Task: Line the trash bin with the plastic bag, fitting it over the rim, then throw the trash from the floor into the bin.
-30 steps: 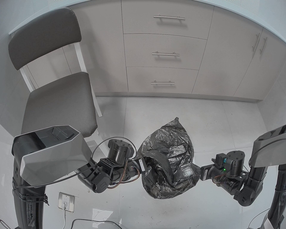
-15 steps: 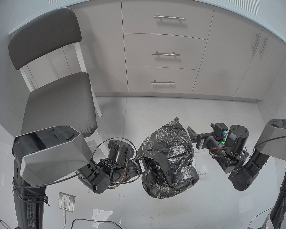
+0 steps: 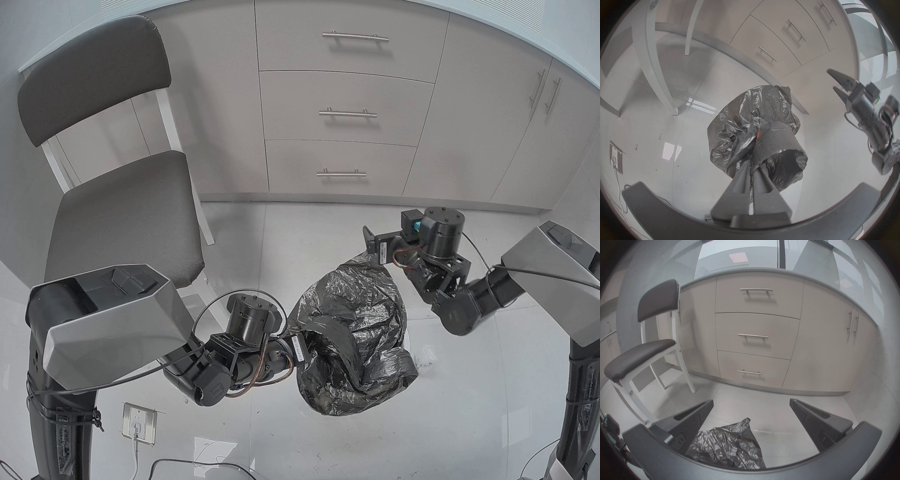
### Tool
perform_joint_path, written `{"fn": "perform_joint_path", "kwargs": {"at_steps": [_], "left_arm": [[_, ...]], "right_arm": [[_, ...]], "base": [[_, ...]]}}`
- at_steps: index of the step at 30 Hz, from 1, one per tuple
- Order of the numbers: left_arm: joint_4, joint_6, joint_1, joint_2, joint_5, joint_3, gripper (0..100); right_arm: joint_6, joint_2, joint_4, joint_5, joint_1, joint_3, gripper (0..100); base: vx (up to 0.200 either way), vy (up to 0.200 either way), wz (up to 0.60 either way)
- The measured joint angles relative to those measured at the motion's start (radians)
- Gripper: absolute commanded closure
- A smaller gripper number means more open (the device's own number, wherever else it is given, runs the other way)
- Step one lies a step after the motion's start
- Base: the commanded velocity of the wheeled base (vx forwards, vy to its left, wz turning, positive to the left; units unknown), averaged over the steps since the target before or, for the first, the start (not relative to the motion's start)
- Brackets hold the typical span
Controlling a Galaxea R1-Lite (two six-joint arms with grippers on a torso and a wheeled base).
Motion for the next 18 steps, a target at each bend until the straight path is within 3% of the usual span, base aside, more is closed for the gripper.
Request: {"fn": "perform_joint_path", "kwargs": {"at_steps": [6,13,18], "left_arm": [[0.0,0.016,0.0,0.001,0.0,0.001,100],[-0.001,0.024,0.0,0.001,0.002,0.002,100],[-0.007,0.025,0.0,0.002,0.002,0.002,100]], "right_arm": [[0.005,0.062,0.269,-0.013,0.003,-0.271,0],[0.089,0.13,0.547,-0.013,0.004,-0.489,0],[0.151,0.174,0.641,0.01,0.001,-0.574,0]], "base": [[0.0,0.0,0.0],[0.0,0.0,0.0],[0.0,0.0,0.0]]}}
